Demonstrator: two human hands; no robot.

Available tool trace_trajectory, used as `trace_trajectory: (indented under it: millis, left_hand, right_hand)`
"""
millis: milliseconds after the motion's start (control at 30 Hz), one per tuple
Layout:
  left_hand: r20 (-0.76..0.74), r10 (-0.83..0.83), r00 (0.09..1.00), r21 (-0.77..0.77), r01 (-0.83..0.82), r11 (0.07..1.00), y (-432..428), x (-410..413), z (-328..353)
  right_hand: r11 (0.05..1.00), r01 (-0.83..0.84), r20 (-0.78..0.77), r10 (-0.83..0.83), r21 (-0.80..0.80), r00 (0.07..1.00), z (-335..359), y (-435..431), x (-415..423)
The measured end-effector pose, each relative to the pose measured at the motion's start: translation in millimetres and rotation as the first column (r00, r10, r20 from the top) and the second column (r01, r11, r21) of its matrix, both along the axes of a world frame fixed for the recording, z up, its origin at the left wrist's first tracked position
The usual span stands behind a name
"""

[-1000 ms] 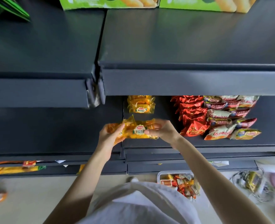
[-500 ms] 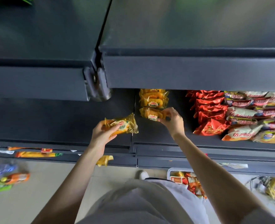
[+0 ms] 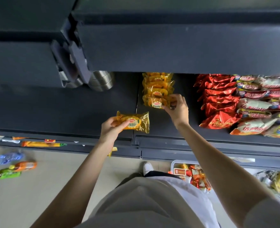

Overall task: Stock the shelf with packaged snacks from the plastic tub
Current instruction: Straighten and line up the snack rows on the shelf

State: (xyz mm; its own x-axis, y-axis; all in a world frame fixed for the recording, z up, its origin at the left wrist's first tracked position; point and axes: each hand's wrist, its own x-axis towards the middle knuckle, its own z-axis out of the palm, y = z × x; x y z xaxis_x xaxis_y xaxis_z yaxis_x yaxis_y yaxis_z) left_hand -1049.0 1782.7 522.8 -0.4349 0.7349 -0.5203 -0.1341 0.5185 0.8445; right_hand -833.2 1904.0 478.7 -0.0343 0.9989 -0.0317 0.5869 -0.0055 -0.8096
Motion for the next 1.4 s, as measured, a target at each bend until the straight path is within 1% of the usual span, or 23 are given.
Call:
trace_trajectory:
  millis: [67, 100, 167, 200, 233, 267, 300, 333, 367, 400, 500, 567, 667, 867, 967, 1133, 1400]
  left_hand:
    - [-0.046, -0.035, 0.998, -0.012, 0.035, 0.999, 3, 4, -6]
    - [-0.067, -0.052, 0.996, -0.02, 0.051, 0.999, 4, 6, -9]
    - [-0.084, -0.064, 0.994, -0.023, 0.063, 0.998, 8, 11, -16]
    - [-0.094, -0.066, 0.993, -0.011, 0.065, 0.998, 11, 14, -18]
    - [-0.114, -0.072, 0.991, 0.008, 0.074, 0.997, 15, 18, -20]
    - [-0.143, -0.09, 0.986, 0.021, 0.094, 0.995, 20, 23, -21]
    - [-0.172, -0.109, 0.979, 0.028, 0.115, 0.993, 24, 28, -23]
    - [-0.193, -0.127, 0.973, 0.032, 0.136, 0.99, 29, 32, -24]
    - [-0.205, -0.143, 0.968, 0.037, 0.153, 0.987, 34, 35, -26]
    - [-0.21, -0.16, 0.964, 0.039, 0.172, 0.984, 38, 39, -27]
    - [-0.254, -0.215, 0.943, 0.055, 0.236, 0.97, 50, 48, -28]
    - [-0.302, -0.241, 0.922, 0.062, 0.272, 0.96, 56, 53, -28]
    - [-0.335, -0.229, 0.914, 0.062, 0.264, 0.962, 60, 59, -29]
    - [-0.314, -0.188, 0.931, 0.087, 0.225, 0.97, 63, 64, -25]
    - [-0.306, -0.166, 0.938, 0.102, 0.205, 0.973, 64, 61, -25]
    - [-0.297, -0.156, 0.942, 0.123, 0.2, 0.972, 60, 59, -23]
    - [-0.328, -0.134, 0.935, 0.068, 0.165, 0.984, 36, 58, -19]
  right_hand:
    - [0.998, 0.048, -0.05, -0.05, -0.046, 0.998, 2, -7, 0]
    - [0.993, 0.099, -0.093, -0.104, -0.059, 0.99, 3, -12, 1]
    - [0.97, 0.22, -0.201, -0.237, -0.104, 0.95, 1, -30, 2]
    - [0.959, 0.233, -0.275, -0.271, -0.162, 0.923, 2, -40, 2]
    - [0.952, 0.191, -0.348, -0.268, -0.24, 0.898, 2, -49, 1]
    - [0.945, 0.108, -0.398, -0.231, -0.308, 0.888, 3, -56, 0]
    - [0.938, 0.02, -0.416, -0.172, -0.345, 0.893, 3, -61, -1]
    - [0.938, -0.045, -0.397, -0.102, -0.345, 0.912, 2, -63, -2]
    - [0.942, -0.076, -0.362, -0.051, -0.327, 0.931, 2, -63, -2]
    - [0.951, -0.073, -0.317, -0.028, -0.301, 0.948, 2, -61, -2]
    - [0.975, 0.006, -0.184, -0.048, -0.224, 0.982, 2, -53, 4]
    - [0.983, 0.026, -0.131, -0.051, -0.184, 0.99, 1, -50, 8]
    - [0.984, 0.041, -0.059, -0.052, -0.175, 0.997, -5, -45, 9]
    - [0.984, 0.107, 0.003, -0.108, -0.141, 0.994, -8, -39, 2]
    - [0.987, 0.104, 0.035, -0.1, -0.126, 0.994, -8, -40, -1]
    - [0.987, 0.09, 0.026, -0.087, -0.136, 0.996, -8, -43, 2]
    - [0.984, 0.104, 0.035, -0.1, -0.145, 0.994, -5, -60, 18]
